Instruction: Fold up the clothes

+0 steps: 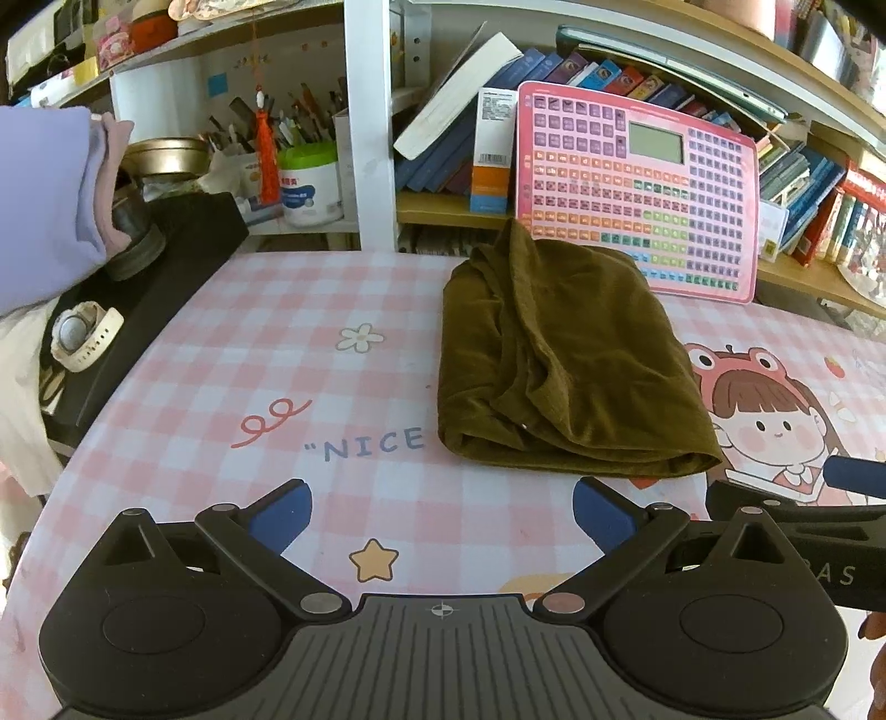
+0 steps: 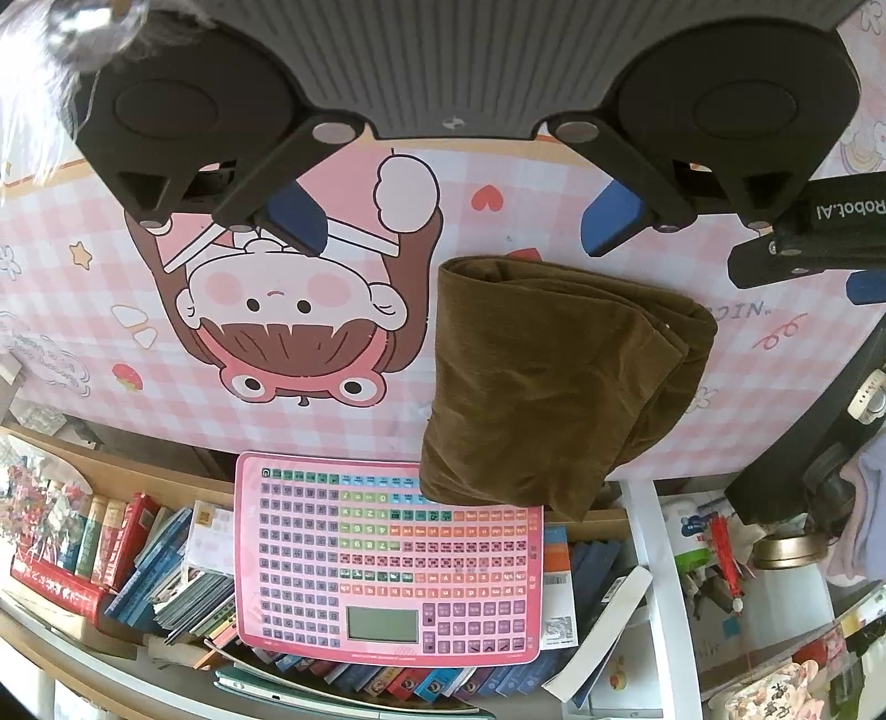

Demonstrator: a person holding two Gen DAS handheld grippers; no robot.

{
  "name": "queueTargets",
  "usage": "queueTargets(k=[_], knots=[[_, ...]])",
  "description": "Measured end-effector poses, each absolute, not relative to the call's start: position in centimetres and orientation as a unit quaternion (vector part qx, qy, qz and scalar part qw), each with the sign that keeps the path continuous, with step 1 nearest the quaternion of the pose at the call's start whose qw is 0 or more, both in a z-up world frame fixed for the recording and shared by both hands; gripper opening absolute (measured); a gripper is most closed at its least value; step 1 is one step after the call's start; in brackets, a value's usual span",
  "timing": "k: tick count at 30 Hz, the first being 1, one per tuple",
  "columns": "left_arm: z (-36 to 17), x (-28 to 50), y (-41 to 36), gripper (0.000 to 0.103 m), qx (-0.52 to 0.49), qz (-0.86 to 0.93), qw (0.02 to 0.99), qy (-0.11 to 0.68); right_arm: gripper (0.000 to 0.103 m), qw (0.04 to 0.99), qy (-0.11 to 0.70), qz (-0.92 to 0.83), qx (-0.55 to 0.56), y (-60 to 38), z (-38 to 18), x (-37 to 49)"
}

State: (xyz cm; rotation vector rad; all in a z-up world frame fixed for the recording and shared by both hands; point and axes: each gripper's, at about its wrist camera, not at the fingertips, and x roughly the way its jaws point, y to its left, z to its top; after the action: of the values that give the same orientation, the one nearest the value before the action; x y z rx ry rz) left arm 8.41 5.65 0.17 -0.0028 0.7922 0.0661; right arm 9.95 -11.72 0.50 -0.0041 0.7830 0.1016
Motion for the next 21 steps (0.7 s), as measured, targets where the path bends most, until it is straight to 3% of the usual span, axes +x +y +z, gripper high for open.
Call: queueTargets(k=[21], knots=[[0.04, 8.22, 6.06, 0.102, 0.001, 0.044, 0.920, 0.390, 0.099, 0.920, 0.388, 0.054, -0.002, -11.35, 0.47, 9.54]])
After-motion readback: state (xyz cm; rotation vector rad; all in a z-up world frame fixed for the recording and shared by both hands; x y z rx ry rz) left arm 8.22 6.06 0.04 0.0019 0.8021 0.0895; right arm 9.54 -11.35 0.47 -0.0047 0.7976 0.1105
